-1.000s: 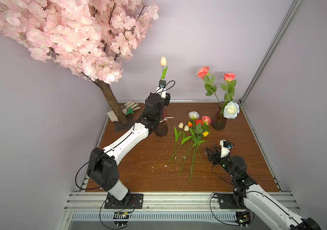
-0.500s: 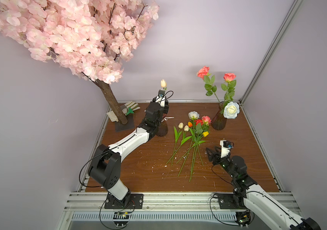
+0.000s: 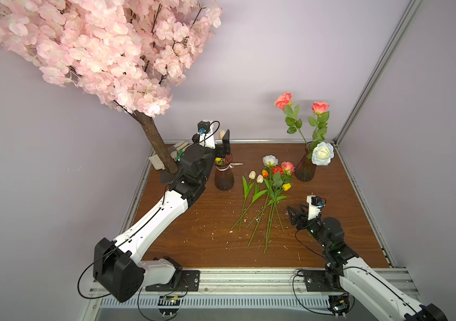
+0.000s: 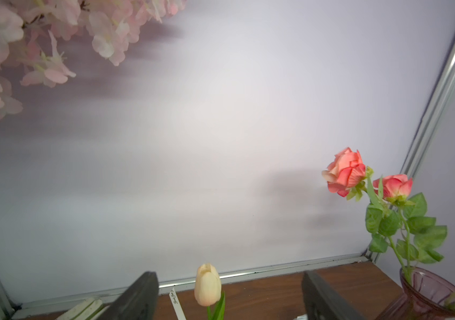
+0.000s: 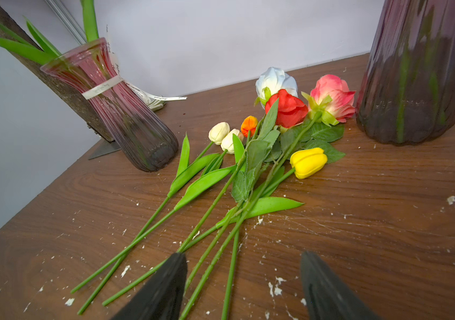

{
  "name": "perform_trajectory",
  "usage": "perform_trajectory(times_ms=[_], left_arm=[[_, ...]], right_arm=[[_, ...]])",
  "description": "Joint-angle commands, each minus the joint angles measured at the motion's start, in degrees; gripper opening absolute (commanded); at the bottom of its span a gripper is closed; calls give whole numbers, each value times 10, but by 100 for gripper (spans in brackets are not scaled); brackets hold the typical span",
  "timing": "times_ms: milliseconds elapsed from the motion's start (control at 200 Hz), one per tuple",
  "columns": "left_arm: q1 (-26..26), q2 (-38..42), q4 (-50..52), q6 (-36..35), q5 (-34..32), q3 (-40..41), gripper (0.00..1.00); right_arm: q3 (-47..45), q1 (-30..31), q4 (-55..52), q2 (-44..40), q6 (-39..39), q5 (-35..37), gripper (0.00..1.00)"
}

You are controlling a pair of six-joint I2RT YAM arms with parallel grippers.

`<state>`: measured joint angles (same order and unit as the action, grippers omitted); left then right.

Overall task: Arrange the flowers in different vases according to their variety
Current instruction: Insert the flower into the vase, then pick up the flower at the center of the board.

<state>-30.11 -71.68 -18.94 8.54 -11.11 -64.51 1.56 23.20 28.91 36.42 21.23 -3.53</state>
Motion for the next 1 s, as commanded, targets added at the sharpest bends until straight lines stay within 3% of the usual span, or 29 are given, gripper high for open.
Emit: perform_trajectory(times_ms=[0,45,65,200,375,555,711,766,831,996], left_arm=[[-14,28,69,54,52,33,97],[-22,41,83,57,62,46,97],[-27,46,91,58,61,51,98],[-64,64,139,62,60,80,99],[-71,63,185,93,92,123,99],[-73,16,238,86,139,133,99],[-74,-45,259,89,172,135,99],[-77,-68,263,90,178,133,100],[-80,-97,270,88,187,125,96],[-99,-171,306,78,188,86,83]], right_arm=[[-1,4,15,-17,7,-12,81],[1,4,11,-20,11,-15,98],[3,4,8,-20,12,-18,99],[27,4,-13,-13,27,-43,100],[34,5,-11,13,60,-69,99],[21,5,-3,64,146,29,99],[-7,6,51,81,153,29,100],[-6,6,44,82,185,65,100],[3,6,22,75,202,89,100],[-8,7,34,44,238,67,100]])
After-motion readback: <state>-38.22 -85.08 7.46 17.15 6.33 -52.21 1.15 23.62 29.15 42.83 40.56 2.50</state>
